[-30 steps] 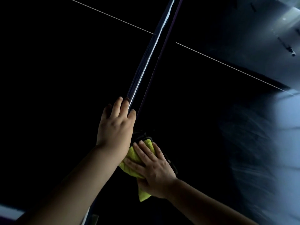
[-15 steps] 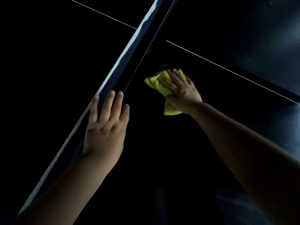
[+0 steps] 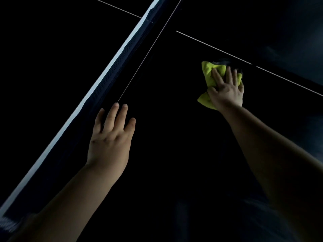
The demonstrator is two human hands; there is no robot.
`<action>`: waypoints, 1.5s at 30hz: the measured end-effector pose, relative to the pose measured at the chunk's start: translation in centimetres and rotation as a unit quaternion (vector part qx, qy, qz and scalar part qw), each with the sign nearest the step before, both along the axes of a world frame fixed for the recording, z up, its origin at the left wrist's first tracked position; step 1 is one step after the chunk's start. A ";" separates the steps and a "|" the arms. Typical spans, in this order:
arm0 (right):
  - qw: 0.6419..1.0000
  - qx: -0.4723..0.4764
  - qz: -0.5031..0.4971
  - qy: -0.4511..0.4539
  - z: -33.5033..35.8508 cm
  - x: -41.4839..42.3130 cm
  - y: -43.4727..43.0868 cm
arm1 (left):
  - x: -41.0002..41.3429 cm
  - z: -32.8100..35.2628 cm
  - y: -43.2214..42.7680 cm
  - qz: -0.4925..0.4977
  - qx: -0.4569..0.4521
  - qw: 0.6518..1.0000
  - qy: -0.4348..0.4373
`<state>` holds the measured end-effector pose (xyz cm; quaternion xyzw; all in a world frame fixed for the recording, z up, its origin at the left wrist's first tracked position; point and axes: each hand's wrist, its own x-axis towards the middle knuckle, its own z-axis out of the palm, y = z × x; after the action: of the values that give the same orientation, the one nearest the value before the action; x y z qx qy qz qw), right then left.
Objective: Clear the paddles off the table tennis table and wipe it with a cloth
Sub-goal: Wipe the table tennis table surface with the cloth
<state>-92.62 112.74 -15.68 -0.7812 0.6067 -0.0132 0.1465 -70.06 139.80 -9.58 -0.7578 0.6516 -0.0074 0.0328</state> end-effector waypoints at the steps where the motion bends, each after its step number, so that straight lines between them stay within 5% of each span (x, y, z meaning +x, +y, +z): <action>1: 1.000 -0.003 0.006 0.003 0.0 0.0 1.9 | 0.1 0.1 1.0 0.005 -0.005 1.000 0.002; 8: 0.995 0.000 0.094 0.017 0.4 3.1 17.8 | -0.2 0.8 10.7 0.045 0.002 0.999 0.029; 14: 0.977 0.017 0.210 0.026 0.8 6.0 32.5 | -2.3 2.4 20.9 0.114 0.100 0.988 0.037; 24: 0.896 0.032 0.443 0.015 0.7 1.1 45.3 | -7.2 3.5 24.5 0.075 0.155 0.984 0.044; 30: 0.860 0.027 0.508 0.046 1.0 -4.9 38.7 | -11.3 1.7 20.7 0.075 0.114 0.989 0.057; 45: 0.971 -0.039 0.236 0.012 -0.6 -25.6 2.9 | -32.5 -2.1 0.8 0.004 0.030 0.995 0.095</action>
<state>-118.18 115.67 -16.32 -0.9074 0.4062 0.0073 0.1079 -102.59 140.64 -11.71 -0.7561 0.6490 0.0842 -0.0069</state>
